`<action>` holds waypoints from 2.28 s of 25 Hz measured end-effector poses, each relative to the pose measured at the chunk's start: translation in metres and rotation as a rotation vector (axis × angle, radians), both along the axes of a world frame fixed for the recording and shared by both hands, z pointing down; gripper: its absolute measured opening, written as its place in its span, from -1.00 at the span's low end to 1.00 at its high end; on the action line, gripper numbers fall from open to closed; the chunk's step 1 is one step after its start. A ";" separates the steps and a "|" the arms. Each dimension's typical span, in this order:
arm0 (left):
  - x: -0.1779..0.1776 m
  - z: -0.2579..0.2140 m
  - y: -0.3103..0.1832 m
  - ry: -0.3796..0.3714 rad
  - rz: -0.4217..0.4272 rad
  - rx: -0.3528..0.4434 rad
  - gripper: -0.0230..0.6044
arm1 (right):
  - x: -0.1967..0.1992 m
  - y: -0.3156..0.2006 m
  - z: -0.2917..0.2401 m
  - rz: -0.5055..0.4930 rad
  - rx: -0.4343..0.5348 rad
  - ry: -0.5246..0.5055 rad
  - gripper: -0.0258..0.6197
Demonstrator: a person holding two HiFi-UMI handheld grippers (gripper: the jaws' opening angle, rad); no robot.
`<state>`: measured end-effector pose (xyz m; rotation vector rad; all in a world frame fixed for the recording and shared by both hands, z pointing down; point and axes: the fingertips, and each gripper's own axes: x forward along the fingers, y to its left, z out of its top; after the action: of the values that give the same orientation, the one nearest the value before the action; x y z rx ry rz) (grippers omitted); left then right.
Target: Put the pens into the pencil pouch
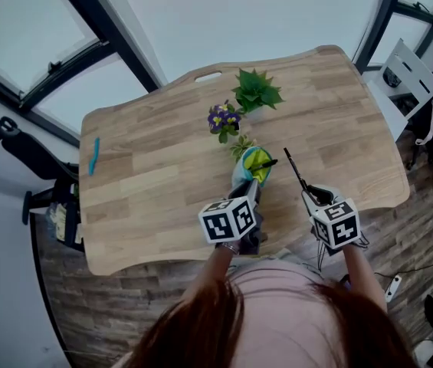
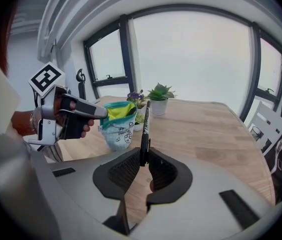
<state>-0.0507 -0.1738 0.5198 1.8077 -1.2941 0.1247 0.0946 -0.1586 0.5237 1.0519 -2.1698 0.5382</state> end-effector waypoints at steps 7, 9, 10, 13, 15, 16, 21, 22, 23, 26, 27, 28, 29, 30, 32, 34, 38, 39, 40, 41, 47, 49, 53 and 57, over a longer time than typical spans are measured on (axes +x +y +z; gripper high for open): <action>0.000 -0.001 0.001 -0.008 0.006 0.006 -0.80 | -0.007 0.000 -0.011 -0.117 0.008 0.062 -0.76; 0.000 -0.001 0.001 -0.014 0.011 0.010 -0.80 | -0.010 0.000 -0.014 -0.147 0.006 0.072 -0.76; 0.000 -0.001 0.002 -0.019 0.013 0.012 -0.80 | -0.011 0.001 -0.016 -0.162 0.006 0.076 -0.76; 0.000 -0.001 0.002 -0.031 0.017 0.019 -0.80 | -0.016 0.003 -0.019 -0.212 -0.003 0.089 -0.76; 0.000 -0.001 0.001 -0.036 0.019 0.022 -0.80 | -0.018 0.005 -0.020 -0.246 -0.018 0.103 -0.76; 0.000 -0.001 0.001 -0.039 0.021 0.024 -0.80 | -0.019 0.006 -0.020 -0.262 -0.027 0.110 -0.76; 0.001 -0.001 0.003 -0.057 0.042 0.029 -0.80 | -0.023 0.008 -0.021 -0.347 -0.065 0.149 -0.76; 0.001 -0.001 0.003 -0.061 0.046 0.030 -0.80 | -0.024 0.009 -0.022 -0.365 -0.072 0.159 -0.76; 0.001 -0.001 0.004 -0.065 0.049 0.031 -0.80 | -0.026 0.009 -0.022 -0.382 -0.080 0.167 -0.76; 0.000 -0.001 0.005 -0.076 0.056 0.035 -0.80 | -0.033 0.009 -0.023 -0.419 -0.108 0.174 -0.76; 0.000 -0.001 0.005 -0.079 0.059 0.037 -0.80 | -0.035 0.010 -0.023 -0.427 -0.122 0.178 -0.76; -0.001 -0.001 0.005 -0.083 0.061 0.039 -0.80 | -0.036 0.011 -0.022 -0.436 -0.133 0.184 -0.76; -0.001 -0.001 0.006 -0.086 0.064 0.041 -0.80 | -0.038 0.011 -0.022 -0.446 -0.141 0.193 -0.76; -0.001 -0.001 0.006 -0.090 0.066 0.043 -0.80 | -0.039 0.011 -0.021 -0.459 -0.145 0.202 -0.76; -0.001 -0.001 0.006 -0.099 0.073 0.046 -0.80 | -0.041 0.012 -0.020 -0.484 -0.156 0.225 -0.76; -0.001 -0.001 0.007 -0.111 0.083 0.052 -0.80 | -0.042 0.015 -0.017 -0.506 -0.176 0.252 -0.76; 0.001 -0.002 0.009 -0.146 0.109 0.066 -0.80 | -0.042 0.015 -0.016 -0.549 -0.193 0.303 -0.76; 0.002 -0.002 0.010 -0.153 0.117 0.070 -0.80 | -0.043 0.014 -0.016 -0.559 -0.195 0.315 -0.76; 0.002 -0.002 0.010 -0.160 0.124 0.074 -0.80 | -0.043 0.014 -0.017 -0.569 -0.198 0.326 -0.76; 0.003 -0.002 0.011 -0.167 0.131 0.078 -0.80 | -0.043 0.014 -0.017 -0.579 -0.204 0.338 -0.76; 0.009 -0.001 0.013 -0.194 0.168 0.087 -0.80 | -0.041 0.015 -0.017 -0.633 -0.263 0.413 -0.76; 0.010 -0.001 0.015 -0.192 0.177 0.087 -0.80 | -0.045 0.012 -0.019 -0.662 -0.263 0.423 -0.76; 0.012 -0.001 0.016 -0.186 0.183 0.086 -0.80 | -0.063 0.003 -0.026 -0.706 -0.236 0.394 -0.76; 0.013 -0.001 0.017 -0.186 0.193 0.086 -0.80 | -0.063 0.001 -0.019 -0.720 -0.267 0.427 -0.76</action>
<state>-0.0372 -0.1564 0.5183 2.0322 -1.2657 0.3547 0.0312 -0.1578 0.5047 0.1744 -1.8512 0.2221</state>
